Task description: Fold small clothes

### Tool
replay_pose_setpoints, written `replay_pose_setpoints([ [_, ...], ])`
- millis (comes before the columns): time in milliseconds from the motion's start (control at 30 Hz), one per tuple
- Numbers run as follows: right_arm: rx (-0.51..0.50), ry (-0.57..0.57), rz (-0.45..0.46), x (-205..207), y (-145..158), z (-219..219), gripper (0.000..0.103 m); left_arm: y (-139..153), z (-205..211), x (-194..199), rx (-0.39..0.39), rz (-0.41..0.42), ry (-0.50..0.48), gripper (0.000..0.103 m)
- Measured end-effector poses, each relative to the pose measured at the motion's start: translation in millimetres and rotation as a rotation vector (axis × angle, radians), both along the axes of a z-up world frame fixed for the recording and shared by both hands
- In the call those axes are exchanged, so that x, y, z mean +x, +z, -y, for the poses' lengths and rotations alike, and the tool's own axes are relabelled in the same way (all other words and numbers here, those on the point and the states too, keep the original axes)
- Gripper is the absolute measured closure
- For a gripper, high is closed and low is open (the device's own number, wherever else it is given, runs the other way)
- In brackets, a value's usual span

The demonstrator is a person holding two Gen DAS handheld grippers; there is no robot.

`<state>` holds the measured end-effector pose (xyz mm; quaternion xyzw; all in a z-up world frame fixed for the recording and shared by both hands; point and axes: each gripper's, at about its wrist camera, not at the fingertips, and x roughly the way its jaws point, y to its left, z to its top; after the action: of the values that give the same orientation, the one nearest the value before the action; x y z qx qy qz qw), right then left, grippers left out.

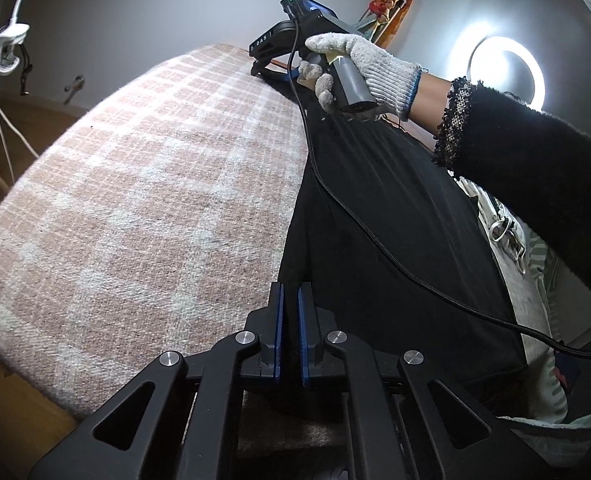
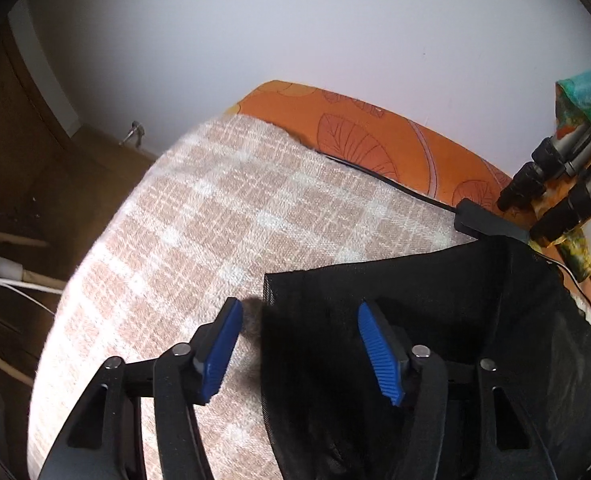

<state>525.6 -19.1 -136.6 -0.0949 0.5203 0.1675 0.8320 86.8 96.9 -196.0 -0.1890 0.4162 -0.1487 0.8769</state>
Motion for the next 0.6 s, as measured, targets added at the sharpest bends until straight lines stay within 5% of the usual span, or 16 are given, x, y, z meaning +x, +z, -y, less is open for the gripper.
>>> replay_pose_setpoints([
  [233, 0.051, -0.021, -0.011, 3.7, 5.0, 21.0, 0.101, 2.6, 7.2, -1.0, 0.017, 0.012, -0.003, 0.101],
  [600, 0.144, -0.095, 0.088, -3.7, 61.1, 86.0, 0.103, 29.0, 22.8, -10.5, 0.048, 0.065, -0.02, 0.102],
])
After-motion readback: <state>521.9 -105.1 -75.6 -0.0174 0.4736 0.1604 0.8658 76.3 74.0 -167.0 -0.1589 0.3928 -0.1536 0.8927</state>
